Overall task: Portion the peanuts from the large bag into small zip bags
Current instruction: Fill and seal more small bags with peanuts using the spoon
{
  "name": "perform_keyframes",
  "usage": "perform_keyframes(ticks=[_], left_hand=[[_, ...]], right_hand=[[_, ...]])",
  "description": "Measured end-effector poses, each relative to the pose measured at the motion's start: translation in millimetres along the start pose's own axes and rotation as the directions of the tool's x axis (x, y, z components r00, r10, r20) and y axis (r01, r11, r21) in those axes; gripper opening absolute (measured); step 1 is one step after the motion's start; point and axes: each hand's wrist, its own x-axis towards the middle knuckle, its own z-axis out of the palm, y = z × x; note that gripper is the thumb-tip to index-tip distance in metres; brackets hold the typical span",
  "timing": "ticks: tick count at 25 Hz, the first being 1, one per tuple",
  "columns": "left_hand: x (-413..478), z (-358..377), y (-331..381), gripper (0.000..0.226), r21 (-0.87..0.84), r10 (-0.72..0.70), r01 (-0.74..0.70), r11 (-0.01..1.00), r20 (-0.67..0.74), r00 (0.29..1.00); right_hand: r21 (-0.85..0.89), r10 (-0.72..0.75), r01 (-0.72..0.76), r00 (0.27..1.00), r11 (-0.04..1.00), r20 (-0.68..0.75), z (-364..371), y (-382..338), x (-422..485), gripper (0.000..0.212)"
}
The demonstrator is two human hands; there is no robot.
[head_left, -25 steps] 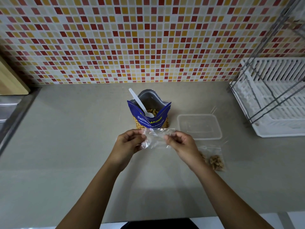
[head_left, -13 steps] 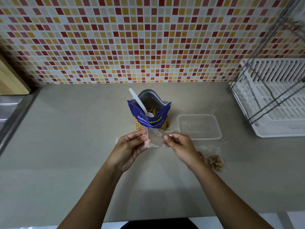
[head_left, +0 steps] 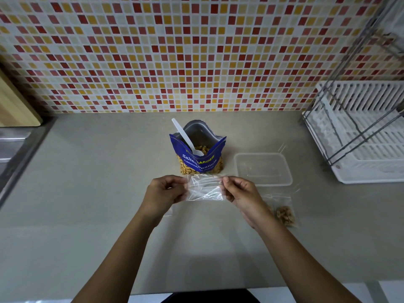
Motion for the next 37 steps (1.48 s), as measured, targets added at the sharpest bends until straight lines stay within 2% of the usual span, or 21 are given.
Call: perform_keyframes(ticks=[1,3,5,7,8,11,12,15,24,29,35,37], left_hand=[[-2,0,3,0.012,0.038,-0.006,0.006,0.999,0.008,1.0],[-6,-1,9,0.016,0.071,-0.022,0.02,0.997,0.03,0.999],[-12,-2,18,0.013,0.03,-0.024,0.023,0.999,0.037,0.999],[-15,-4,27,0.009,0.018,0.006,-0.007,1.0,0.045,0.999],[-16,-4,31,0.009,0.035,0.025,-0.027,0.999,0.057,0.998],[-18,-3,42,0.009,0.12,0.064,-0.076,0.99,0.102,0.993],[-19,-1,44,0.008,0.142,0.072,-0.088,0.986,0.111,0.991],[-23,3,48,0.006,0.167,0.108,-0.131,0.977,0.136,0.985],[-31,6,51,0.005,0.197,0.169,-0.189,0.962,0.115,0.979],[-36,3,55,0.009,0.332,0.261,-0.266,0.905,0.06,0.963],[-36,2,67,0.009,0.298,0.251,-0.262,0.918,0.074,0.965],[-28,3,81,0.013,0.39,0.363,-0.333,0.859,-0.002,0.932]], right_hand=[[-0.04,-0.017,0.015,0.999,0.999,-0.031,1,1,1,0.013],[-0.229,-0.151,0.122,0.982,0.966,-0.116,1,2,1,0.009],[-0.435,-0.365,0.278,0.922,0.856,-0.128,-2,-5,-4,0.032],[-0.57,-0.563,0.475,0.826,0.671,0.026,-5,-17,-11,0.055],[-0.623,-0.607,0.548,0.782,0.558,0.143,-5,-25,-14,0.065],[-0.743,-0.554,0.625,0.716,0.238,0.425,3,-39,-16,0.086],[-0.764,-0.524,0.619,0.718,0.181,0.458,7,-41,-17,0.089],[-0.802,-0.543,0.586,0.714,0.118,0.442,15,-41,-18,0.09],[-0.836,-0.621,0.546,0.671,0.045,0.405,23,-35,-24,0.079],[-0.809,-0.65,0.563,0.681,0.169,0.338,27,-37,-26,0.063],[-0.754,-0.611,0.562,0.742,0.34,0.277,25,-47,-32,0.062],[-0.728,-0.607,0.545,0.762,0.416,0.224,21,-50,-31,0.064]])
